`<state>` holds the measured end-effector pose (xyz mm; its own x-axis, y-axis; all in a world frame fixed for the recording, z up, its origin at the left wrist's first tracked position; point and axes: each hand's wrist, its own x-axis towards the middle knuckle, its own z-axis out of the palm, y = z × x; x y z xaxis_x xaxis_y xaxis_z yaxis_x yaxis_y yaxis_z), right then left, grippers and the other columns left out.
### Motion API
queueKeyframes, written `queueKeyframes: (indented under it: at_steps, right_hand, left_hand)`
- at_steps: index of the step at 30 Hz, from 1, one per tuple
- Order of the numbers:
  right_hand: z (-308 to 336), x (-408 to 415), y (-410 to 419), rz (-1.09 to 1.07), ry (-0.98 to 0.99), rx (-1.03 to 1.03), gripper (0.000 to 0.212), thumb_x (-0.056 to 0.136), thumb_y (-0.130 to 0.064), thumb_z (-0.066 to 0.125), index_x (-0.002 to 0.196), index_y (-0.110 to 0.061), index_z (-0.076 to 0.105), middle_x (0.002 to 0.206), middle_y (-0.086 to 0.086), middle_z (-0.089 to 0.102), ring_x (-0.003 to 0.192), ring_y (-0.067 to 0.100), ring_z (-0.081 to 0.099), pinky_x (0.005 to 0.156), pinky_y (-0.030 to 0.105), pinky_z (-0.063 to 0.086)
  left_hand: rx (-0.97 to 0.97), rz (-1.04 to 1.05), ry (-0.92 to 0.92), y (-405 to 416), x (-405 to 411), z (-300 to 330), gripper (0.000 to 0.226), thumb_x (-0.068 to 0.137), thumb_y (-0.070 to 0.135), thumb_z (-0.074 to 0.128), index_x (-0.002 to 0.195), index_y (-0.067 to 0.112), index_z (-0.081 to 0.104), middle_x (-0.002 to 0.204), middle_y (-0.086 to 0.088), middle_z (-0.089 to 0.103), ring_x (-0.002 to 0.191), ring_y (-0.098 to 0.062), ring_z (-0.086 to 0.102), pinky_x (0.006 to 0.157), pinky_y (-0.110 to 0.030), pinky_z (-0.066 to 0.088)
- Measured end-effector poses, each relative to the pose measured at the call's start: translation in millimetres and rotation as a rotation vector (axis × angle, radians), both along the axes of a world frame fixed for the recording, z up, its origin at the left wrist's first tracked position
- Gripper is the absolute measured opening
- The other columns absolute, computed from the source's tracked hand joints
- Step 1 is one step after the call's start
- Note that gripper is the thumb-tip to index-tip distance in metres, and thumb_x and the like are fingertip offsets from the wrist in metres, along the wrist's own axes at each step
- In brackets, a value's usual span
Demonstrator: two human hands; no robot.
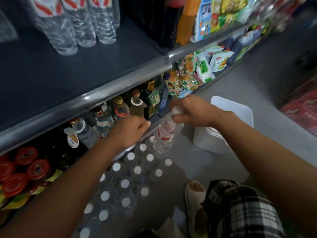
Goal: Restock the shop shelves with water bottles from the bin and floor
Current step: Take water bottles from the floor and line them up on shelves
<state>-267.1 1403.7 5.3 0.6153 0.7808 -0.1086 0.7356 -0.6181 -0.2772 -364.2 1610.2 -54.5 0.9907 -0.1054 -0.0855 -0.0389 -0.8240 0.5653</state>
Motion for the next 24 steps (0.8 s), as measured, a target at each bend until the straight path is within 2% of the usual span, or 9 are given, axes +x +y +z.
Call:
queueKeyframes:
  at_steps: [4,7,11,14,16,20,24]
  right_hand:
    - [62,-5,11,0.078,-0.081,0.032,0.02,0.078,-0.022,0.064,0.096,-0.015,0.058,0.082,0.006,0.063,0.074,0.026,0.058,0.069,0.04,0.049]
    - [104,-9,25,0.098,-0.129,0.06,0.021,0.078,-0.026,0.063,0.097,-0.02,0.057,0.083,0.002,0.062,0.075,0.021,0.057,0.068,0.037,0.049]
    - [151,-12,46,0.191,-0.226,0.137,0.029,0.072,-0.026,0.052,0.098,-0.015,0.057,0.08,0.005,0.062,0.07,0.024,0.055,0.061,0.034,0.045]
    - [174,-7,65,0.228,-0.27,0.154,0.022,0.077,-0.019,0.057,0.099,-0.013,0.055,0.08,0.006,0.061,0.071,0.026,0.056,0.062,0.039,0.047]
    - [186,-3,79,0.248,-0.309,0.168,0.022,0.079,-0.018,0.06,0.099,-0.013,0.055,0.08,0.004,0.061,0.07,0.024,0.055,0.062,0.036,0.046]
    - [202,10,105,0.233,-0.335,0.216,0.023,0.078,-0.026,0.059,0.098,-0.013,0.057,0.079,0.0,0.059,0.071,0.023,0.055,0.062,0.031,0.044]
    - [211,36,124,0.163,-0.362,0.263,0.015,0.084,-0.025,0.062,0.09,-0.012,0.057,0.081,0.002,0.056,0.076,0.023,0.054,0.065,0.027,0.036]
  left_hand:
    - [0.052,0.037,-0.027,16,-5,37,0.044,0.099,0.04,0.039,0.078,0.01,0.064,0.078,-0.009,0.065,0.077,-0.025,0.061,0.074,-0.043,0.05]
    - [0.052,0.071,-0.067,34,-9,63,0.042,0.099,0.036,0.042,0.079,0.008,0.066,0.079,-0.009,0.068,0.077,-0.027,0.064,0.075,-0.045,0.05]
    - [0.037,0.138,-0.131,58,-21,94,0.039,0.099,0.034,0.045,0.074,0.016,0.068,0.072,0.008,0.066,0.075,-0.019,0.065,0.074,-0.037,0.051]
    - [0.06,0.185,-0.165,73,-28,112,0.041,0.099,0.036,0.044,0.075,0.01,0.067,0.074,-0.001,0.068,0.073,-0.023,0.064,0.072,-0.043,0.052]
    - [0.072,0.227,-0.19,83,-31,121,0.043,0.099,0.037,0.044,0.073,0.008,0.063,0.069,-0.006,0.064,0.068,-0.026,0.061,0.07,-0.047,0.051]
    - [0.088,0.3,-0.188,99,-30,133,0.043,0.098,0.039,0.043,0.076,0.008,0.064,0.071,-0.007,0.066,0.071,-0.027,0.062,0.073,-0.048,0.051]
    - [0.103,0.333,-0.163,105,-16,141,0.042,0.099,0.04,0.044,0.076,0.012,0.066,0.078,-0.005,0.068,0.073,-0.025,0.063,0.074,-0.046,0.052]
